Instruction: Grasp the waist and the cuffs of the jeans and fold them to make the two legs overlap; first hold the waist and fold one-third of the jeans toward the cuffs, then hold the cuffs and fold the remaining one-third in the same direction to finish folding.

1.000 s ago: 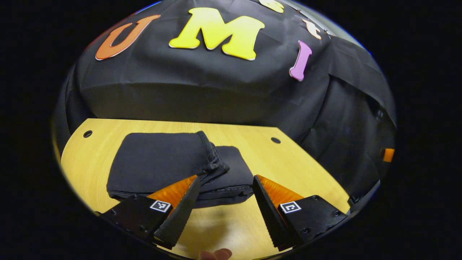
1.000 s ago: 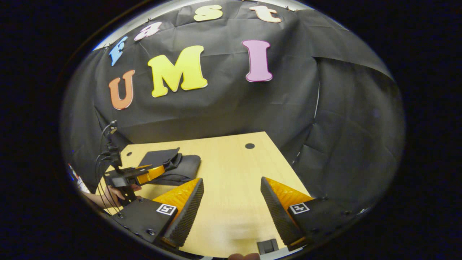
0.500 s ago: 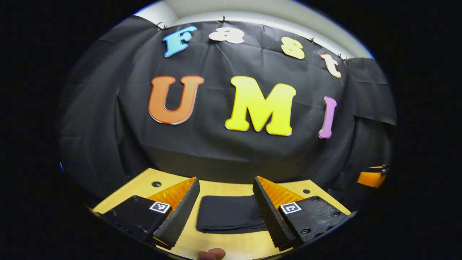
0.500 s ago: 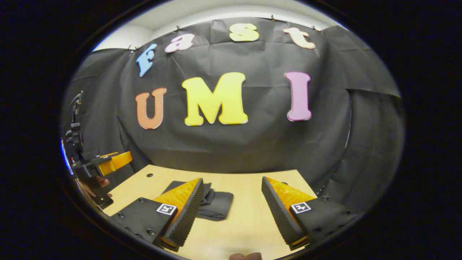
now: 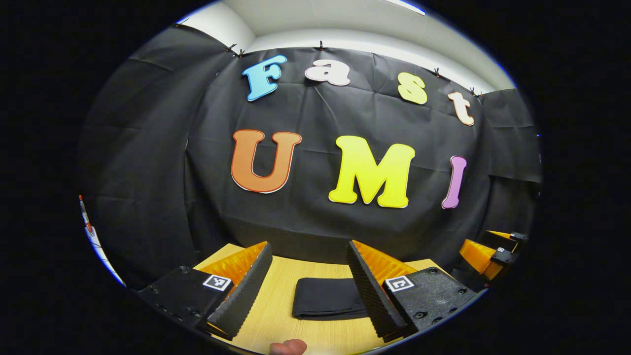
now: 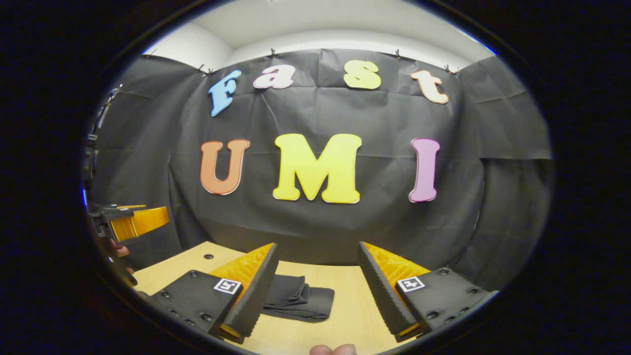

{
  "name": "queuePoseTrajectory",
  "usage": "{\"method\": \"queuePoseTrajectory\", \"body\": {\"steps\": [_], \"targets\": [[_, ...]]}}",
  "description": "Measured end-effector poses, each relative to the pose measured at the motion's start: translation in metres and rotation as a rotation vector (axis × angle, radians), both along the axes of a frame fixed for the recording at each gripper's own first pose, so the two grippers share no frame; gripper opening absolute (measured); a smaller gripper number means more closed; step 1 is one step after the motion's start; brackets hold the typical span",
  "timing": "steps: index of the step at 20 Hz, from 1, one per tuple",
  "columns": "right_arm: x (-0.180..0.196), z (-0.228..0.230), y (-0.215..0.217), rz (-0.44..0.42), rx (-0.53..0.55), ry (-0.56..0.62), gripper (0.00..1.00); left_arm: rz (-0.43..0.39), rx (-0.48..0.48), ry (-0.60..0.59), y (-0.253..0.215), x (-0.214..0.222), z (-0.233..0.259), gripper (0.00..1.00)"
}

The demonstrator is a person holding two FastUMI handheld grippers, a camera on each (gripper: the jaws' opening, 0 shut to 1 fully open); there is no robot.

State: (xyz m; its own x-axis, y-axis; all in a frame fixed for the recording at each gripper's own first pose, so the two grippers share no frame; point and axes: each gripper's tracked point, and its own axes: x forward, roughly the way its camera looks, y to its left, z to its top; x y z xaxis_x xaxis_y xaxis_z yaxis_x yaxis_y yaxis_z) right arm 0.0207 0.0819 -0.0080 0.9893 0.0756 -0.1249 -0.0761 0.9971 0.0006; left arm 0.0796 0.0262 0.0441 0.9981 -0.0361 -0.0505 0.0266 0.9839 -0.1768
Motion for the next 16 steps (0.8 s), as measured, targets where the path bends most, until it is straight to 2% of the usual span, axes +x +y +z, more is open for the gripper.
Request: {"method": "queuePoseTrajectory", "body": {"steps": [2,5,6,7,9,12,13,14,16], "targets": [[-0.009,-0.006,0.003,0.002,0.011,0.017,0.99,0.005,0.037,-0.002,0.003,-0.004,-0.007,0.98],[-0.012,-0.015,-0.002,-0.029,0.009,0.03,0.99,-0.005,0.039,0.0,-0.001,-0.01,-0.013,0.98],[-0.012,-0.016,-0.004,-0.038,0.008,0.033,0.94,-0.012,0.038,0.008,-0.003,-0.01,-0.018,0.98],[-0.011,-0.017,-0.004,-0.045,0.011,0.033,0.99,-0.02,0.037,0.014,-0.006,-0.009,-0.021,0.98],[-0.012,-0.014,-0.006,-0.058,0.009,0.028,0.99,-0.036,0.037,0.018,-0.01,-0.01,-0.022,1.0],[-0.012,-0.012,-0.007,-0.07,-0.001,0.019,0.98,-0.051,0.036,0.008,-0.013,-0.006,-0.02,0.98],[-0.013,-0.014,-0.007,-0.071,-0.004,0.02,0.94,-0.055,0.038,0.008,-0.015,-0.005,-0.021,1.0],[-0.014,-0.014,-0.007,-0.075,-0.006,0.023,0.99,-0.057,0.04,0.01,-0.015,-0.004,-0.021,1.0],[-0.015,-0.016,-0.008,-0.08,-0.007,0.028,0.99,-0.062,0.035,0.01,-0.017,-0.004,-0.021,1.0]]}}
